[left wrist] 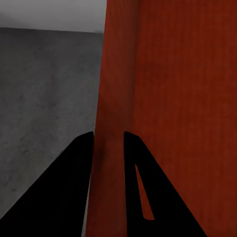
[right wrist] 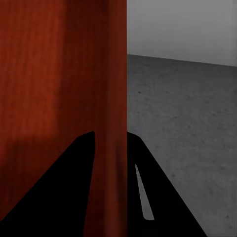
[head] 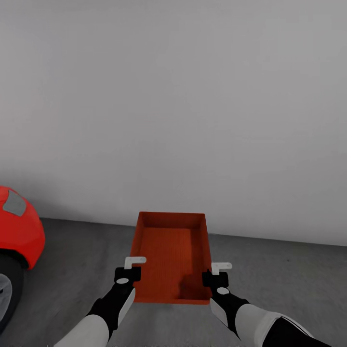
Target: Move the two storage containers from the living room to the garage. In the garage, place one container on the floor and stack the other container on top of it (either order is fine).
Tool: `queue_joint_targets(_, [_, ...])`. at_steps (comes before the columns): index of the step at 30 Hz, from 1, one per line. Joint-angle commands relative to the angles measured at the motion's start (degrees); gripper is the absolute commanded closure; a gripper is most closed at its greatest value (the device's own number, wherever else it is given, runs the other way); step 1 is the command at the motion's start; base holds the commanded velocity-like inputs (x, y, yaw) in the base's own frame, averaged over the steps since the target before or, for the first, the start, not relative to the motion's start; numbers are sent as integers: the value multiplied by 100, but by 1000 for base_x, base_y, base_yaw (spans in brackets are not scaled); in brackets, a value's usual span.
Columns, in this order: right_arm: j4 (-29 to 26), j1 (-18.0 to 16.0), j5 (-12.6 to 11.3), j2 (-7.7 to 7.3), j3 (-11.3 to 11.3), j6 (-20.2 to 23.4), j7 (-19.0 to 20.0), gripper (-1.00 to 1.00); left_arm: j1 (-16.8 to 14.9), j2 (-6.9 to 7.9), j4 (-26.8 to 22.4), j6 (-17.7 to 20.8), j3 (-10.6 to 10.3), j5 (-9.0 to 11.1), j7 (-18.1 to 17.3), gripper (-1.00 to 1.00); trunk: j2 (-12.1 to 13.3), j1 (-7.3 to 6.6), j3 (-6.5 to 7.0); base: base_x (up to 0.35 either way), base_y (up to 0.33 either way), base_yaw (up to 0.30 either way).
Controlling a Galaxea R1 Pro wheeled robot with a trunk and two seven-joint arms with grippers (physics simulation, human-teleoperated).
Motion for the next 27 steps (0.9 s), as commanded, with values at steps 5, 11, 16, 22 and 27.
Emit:
queue_joint_targets(5, [-14, -4, 39, 149, -120, 0, 15, 100, -3, -7, 0, 53, 146, 289, 39, 100, -6, 1, -53, 0, 0, 0])
queue_joint_targets(11, [-14, -5, 39, 149, -120, 0, 16, 100, -3, -4, 8, 54, 146, 289, 39, 100, -6, 1, -108, 0, 0, 0])
queue_joint_targets(16, [-14, -3, 39, 149, -120, 0, 15, 100, -3, -2, 40, 54, 147, 294, 39, 100, -6, 1, -154, 0, 0, 0])
queue_joint_targets(22, [-14, -7, 39, 149, -120, 0, 14, 100, -3, -5, 57, 61, 157, 314, 39, 100, -6, 1, -210, 0, 0, 0])
queue_joint_targets(27, [-14, -6, 39, 149, -120, 0, 16, 100, -3, -7, 58, 62, 156, 315, 39, 100, -6, 1, -256, 0, 0, 0])
